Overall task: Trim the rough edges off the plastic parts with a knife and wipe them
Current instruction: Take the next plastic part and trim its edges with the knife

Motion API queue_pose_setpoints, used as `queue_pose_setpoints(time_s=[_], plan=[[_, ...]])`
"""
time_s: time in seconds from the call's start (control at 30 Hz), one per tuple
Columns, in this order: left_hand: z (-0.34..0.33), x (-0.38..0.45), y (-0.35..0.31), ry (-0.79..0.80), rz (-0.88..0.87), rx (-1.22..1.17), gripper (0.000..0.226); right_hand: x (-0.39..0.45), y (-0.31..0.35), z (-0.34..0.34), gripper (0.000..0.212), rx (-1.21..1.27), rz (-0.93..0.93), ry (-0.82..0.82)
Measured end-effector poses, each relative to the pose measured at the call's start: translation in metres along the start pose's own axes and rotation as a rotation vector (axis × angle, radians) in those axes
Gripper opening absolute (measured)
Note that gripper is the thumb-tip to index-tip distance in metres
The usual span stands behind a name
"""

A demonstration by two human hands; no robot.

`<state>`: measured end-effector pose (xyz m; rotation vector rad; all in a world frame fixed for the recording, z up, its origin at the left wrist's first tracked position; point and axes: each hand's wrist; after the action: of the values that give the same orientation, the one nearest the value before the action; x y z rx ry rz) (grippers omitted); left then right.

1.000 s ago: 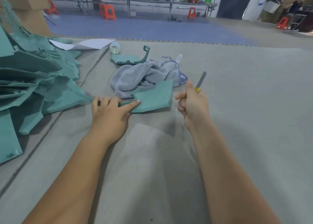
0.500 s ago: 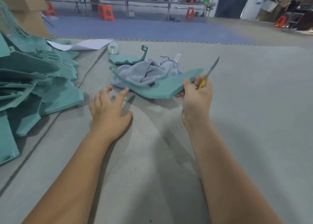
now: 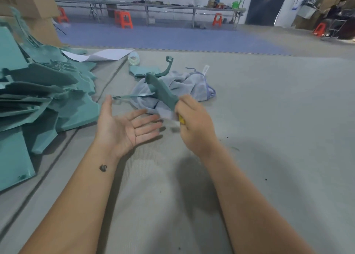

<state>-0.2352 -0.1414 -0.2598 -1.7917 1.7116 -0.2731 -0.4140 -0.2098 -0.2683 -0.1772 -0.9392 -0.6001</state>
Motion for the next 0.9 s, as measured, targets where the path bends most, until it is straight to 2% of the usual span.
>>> queue_pose_setpoints(time_s=[0.13,0.23,0.3,0.37,0.43,0.47,0.53,0.57,0.63,0.73,0.83,0.9], plan=[[-0.006,-0.007,-0.019,0.008,-0.073,0.263,0.098,0.000,0.006,0.000,0.016,-0.197,0.213,0.048],[-0.012,-0.013,-0.024,0.000,-0.066,0.438,0.089,0.001,0.011,0.000,0.017,-0.256,0.353,0.092],[-0.015,-0.016,-0.023,-0.043,-0.082,0.563,0.070,0.001,0.016,-0.001,0.017,-0.275,0.410,0.169],[-0.015,-0.014,-0.020,-0.117,-0.145,0.607,0.043,0.001,0.020,-0.003,0.018,-0.260,0.434,0.223],[-0.015,-0.009,-0.016,-0.191,-0.241,0.606,0.016,0.001,0.023,-0.002,0.019,-0.214,0.427,0.196],[-0.015,-0.008,-0.014,-0.217,-0.287,0.628,0.010,0.000,0.024,-0.001,0.018,-0.196,0.404,0.133],[-0.014,-0.010,-0.016,-0.224,-0.370,0.703,0.020,-0.003,0.024,0.000,0.011,-0.106,0.227,-0.061],[-0.012,-0.011,-0.020,-0.191,-0.410,0.727,0.025,-0.004,0.022,0.001,0.005,-0.015,0.066,-0.145],[-0.007,-0.015,-0.029,-0.087,-0.489,0.732,0.032,-0.009,0.013,0.005,0.014,0.173,-0.300,-0.238],[-0.010,-0.010,-0.026,0.014,-0.589,0.503,0.032,-0.009,0.000,0.011,0.021,0.421,-0.665,-0.224],[-0.018,0.005,0.005,-0.028,-0.458,0.210,0.025,-0.006,-0.007,0.009,0.026,0.642,-0.857,-0.183],[-0.018,0.014,0.023,-0.093,-0.348,0.156,0.024,-0.004,-0.007,0.002,0.030,0.847,-0.962,-0.109]])
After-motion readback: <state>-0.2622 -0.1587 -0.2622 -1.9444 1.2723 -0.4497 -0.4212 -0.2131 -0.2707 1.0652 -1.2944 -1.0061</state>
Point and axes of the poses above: each hand's wrist, its own x-axis towards the middle knuckle, its own z-axis out of the back of the hand, y = z × x, and after that the axes turned 14 degrees about -x, right-handed
